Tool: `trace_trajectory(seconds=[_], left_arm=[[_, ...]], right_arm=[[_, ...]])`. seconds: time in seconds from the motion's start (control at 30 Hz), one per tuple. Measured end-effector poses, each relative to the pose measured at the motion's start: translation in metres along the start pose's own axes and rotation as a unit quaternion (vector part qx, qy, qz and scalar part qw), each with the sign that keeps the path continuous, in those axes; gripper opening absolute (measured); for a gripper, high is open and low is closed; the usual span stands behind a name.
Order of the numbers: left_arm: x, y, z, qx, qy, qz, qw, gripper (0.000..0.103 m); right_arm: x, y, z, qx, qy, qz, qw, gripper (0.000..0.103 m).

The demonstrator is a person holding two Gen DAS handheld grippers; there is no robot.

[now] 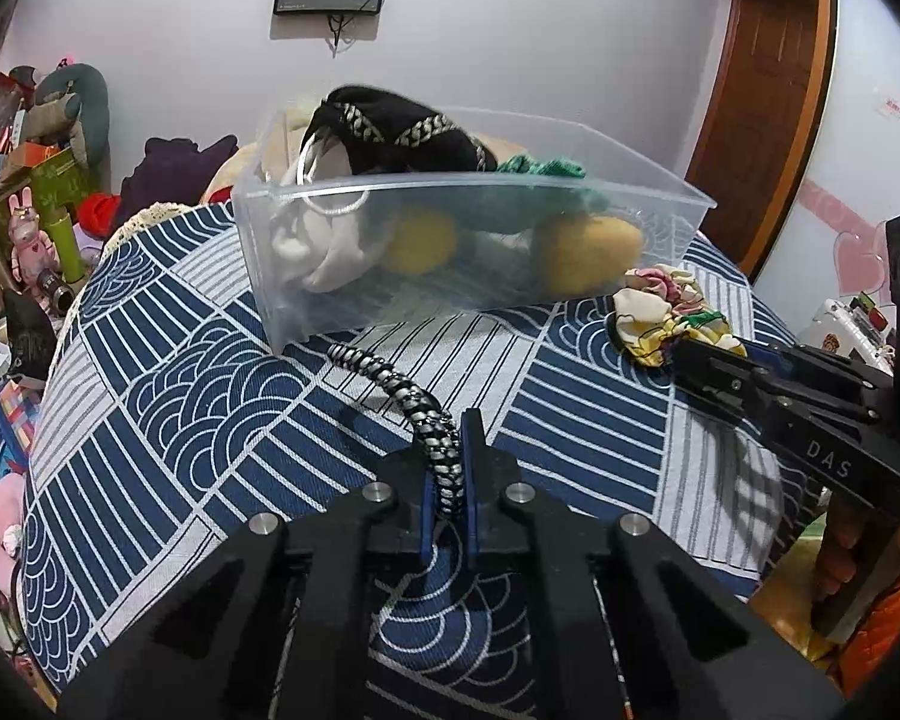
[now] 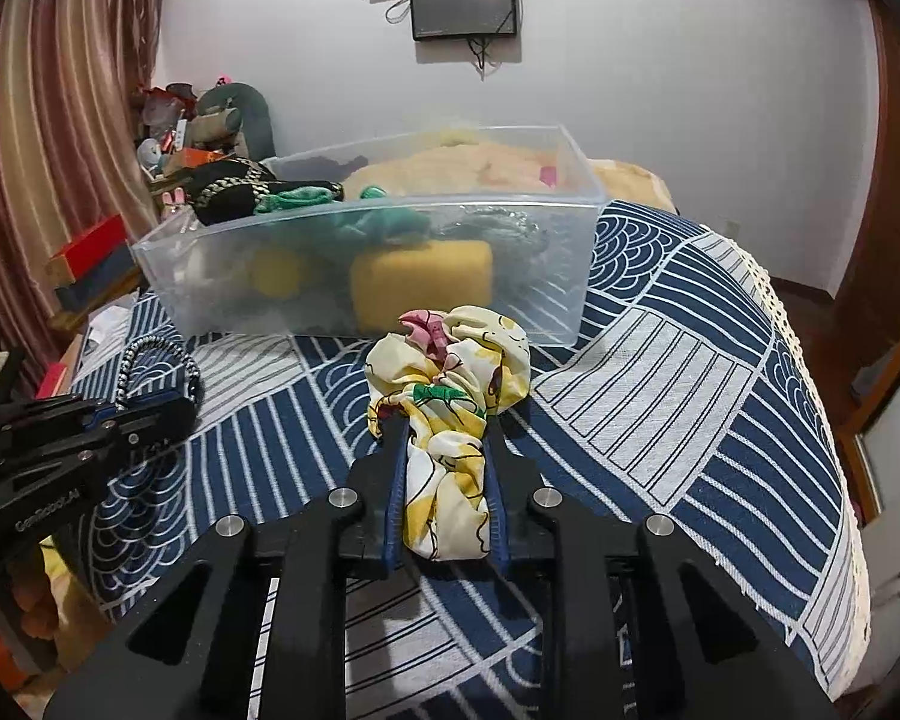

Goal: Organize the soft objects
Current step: 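Grasp the floral scrunchie with the right gripper while the left gripper grasps the braided bracelet, then lower the scrunchie into the box with the right gripper while the left releases the bracelet inside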

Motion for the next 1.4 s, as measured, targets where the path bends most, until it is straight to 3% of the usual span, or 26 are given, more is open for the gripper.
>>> trace_trajectory(seconds=[0.47, 0.9, 1.3, 1.4], left_arm=[[0.033, -0.002, -0.028, -0.003, -0.051, 0.010, 0.9987, 0.007], [0.047, -0.001, -0.086, -0.004, -0.107, 0.021, 0.9940, 0.007], [0.025, -0.005, -0.125, -0.003, -0.115, 0.021, 0.9932, 0.007], [0.014, -0.006, -0.132, 0.001, -0.105, 0.036, 0.9939, 0.007]], right_arm=[[0.029, 0.023, -0.021, 0.026, -0.051, -0.019, 0.998, 0.020], [0.048, 0.016, -0.058, 0.032, -0.107, -0.001, 0.994, 0.020], [0.035, 0.006, -0.092, 0.030, -0.128, 0.007, 0.991, 0.020], [0.030, 0.004, -0.100, 0.024, -0.131, 0.008, 0.991, 0.020]])
Point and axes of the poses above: each gripper's, at about its wrist camera, not at the fingertips, and x roughly against the way its jaws point, y to its left, z to its underside, the point moved 4 cm from there along -x, roughly the way its jaws point, and after that the axes turned 8 degrees about -z, right-handed, at the moved point
